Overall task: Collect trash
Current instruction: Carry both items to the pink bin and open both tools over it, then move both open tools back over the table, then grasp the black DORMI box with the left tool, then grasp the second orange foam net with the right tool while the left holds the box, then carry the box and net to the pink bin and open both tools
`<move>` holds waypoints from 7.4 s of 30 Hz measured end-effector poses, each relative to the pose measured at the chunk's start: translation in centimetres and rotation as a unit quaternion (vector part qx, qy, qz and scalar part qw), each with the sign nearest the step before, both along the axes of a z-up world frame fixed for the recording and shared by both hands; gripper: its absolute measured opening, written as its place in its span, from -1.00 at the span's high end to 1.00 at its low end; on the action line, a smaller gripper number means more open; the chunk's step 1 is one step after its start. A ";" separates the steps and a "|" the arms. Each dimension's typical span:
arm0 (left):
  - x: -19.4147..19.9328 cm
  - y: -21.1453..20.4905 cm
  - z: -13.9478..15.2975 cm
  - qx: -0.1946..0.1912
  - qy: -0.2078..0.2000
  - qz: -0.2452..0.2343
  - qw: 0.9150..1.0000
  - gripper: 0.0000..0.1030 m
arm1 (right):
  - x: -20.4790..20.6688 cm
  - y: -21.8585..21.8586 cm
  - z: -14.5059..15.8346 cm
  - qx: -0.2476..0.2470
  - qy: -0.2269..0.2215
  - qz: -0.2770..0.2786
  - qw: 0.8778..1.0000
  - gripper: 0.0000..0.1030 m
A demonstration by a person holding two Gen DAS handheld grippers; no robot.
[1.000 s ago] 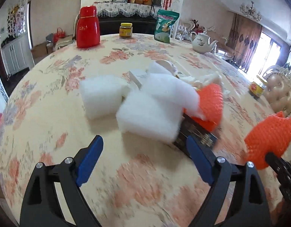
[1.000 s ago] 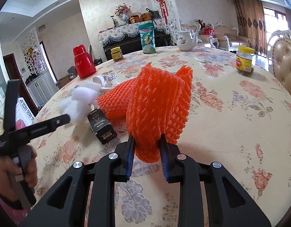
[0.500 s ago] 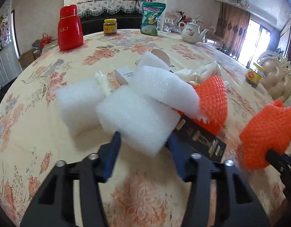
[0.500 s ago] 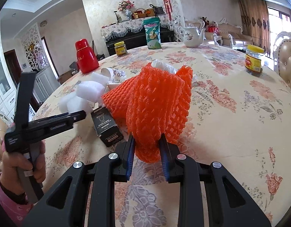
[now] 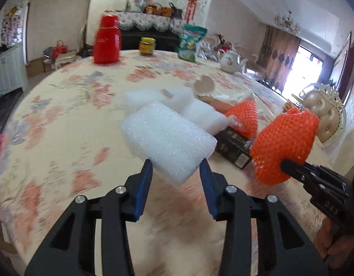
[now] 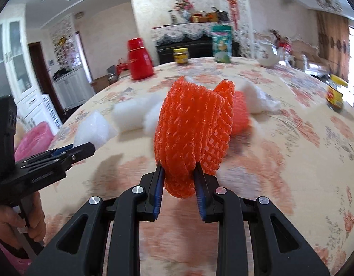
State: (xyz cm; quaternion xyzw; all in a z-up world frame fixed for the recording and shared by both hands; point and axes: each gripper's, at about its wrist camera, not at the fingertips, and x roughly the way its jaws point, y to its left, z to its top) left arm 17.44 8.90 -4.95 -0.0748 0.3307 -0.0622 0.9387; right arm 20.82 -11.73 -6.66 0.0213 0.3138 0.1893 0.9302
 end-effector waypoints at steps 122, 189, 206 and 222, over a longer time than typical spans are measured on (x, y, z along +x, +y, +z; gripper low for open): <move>3.4 -0.4 -2.7 0.018 0.016 -0.037 0.999 0.26 | 10.0 -6.6 -3.0 0.068 0.040 -0.149 0.986 -0.51; -5.4 1.3 1.4 0.032 -0.098 0.037 0.994 0.26 | -0.9 4.6 0.5 -0.044 -0.064 -0.007 0.997 0.64; -10.4 15.2 4.0 0.065 -0.135 0.186 0.971 0.26 | -1.8 21.6 4.1 -0.032 -0.123 0.206 0.970 0.64; -13.0 33.8 4.3 0.070 -0.097 0.299 0.947 0.25 | -1.1 40.9 4.5 -0.029 -0.110 0.365 0.924 0.64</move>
